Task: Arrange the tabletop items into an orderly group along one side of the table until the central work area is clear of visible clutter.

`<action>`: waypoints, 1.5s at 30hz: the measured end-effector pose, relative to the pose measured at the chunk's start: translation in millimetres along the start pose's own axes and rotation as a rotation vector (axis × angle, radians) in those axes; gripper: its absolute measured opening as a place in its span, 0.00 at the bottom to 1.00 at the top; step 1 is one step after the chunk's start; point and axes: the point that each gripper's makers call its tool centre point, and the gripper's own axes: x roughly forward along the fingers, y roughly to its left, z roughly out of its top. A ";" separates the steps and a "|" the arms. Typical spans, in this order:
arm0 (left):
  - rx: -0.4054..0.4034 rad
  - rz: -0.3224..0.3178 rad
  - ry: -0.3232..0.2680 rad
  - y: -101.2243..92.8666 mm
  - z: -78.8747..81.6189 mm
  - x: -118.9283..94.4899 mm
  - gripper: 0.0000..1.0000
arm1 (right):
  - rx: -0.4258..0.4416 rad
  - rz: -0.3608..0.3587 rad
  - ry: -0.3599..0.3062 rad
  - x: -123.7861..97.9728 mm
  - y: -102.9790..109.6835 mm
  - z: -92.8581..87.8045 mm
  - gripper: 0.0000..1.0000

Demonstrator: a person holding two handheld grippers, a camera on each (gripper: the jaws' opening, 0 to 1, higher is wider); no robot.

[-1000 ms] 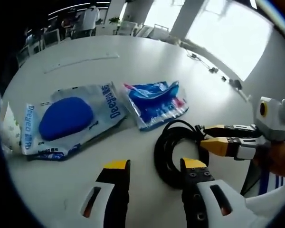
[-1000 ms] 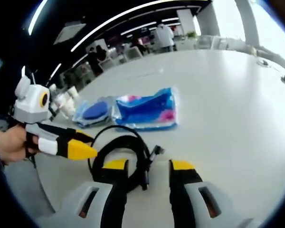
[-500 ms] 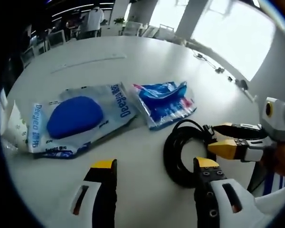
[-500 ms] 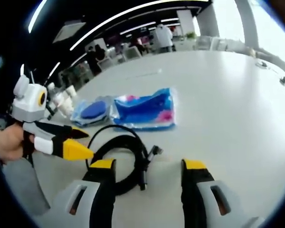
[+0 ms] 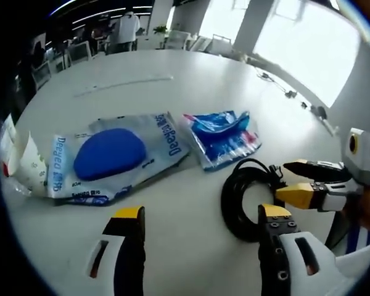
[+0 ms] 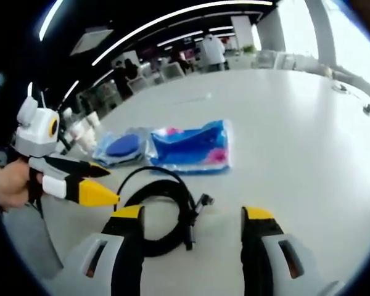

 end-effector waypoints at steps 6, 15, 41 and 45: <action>-0.002 0.002 -0.006 2.5 0.2 -4.9 0.71 | -0.010 0.002 -0.004 -1.7 1.9 2.2 0.61; -0.008 0.002 -0.015 6.3 -0.5 -12.7 0.71 | -0.021 0.006 -0.005 -5.0 5.4 4.6 0.61; -0.029 0.034 -0.037 40.3 -13.3 -53.2 0.70 | -0.102 0.040 0.014 -18.5 31.4 -0.6 0.65; -0.049 0.028 -0.057 42.1 -12.4 -61.0 0.69 | -0.099 0.042 0.022 -22.6 33.3 -5.3 0.66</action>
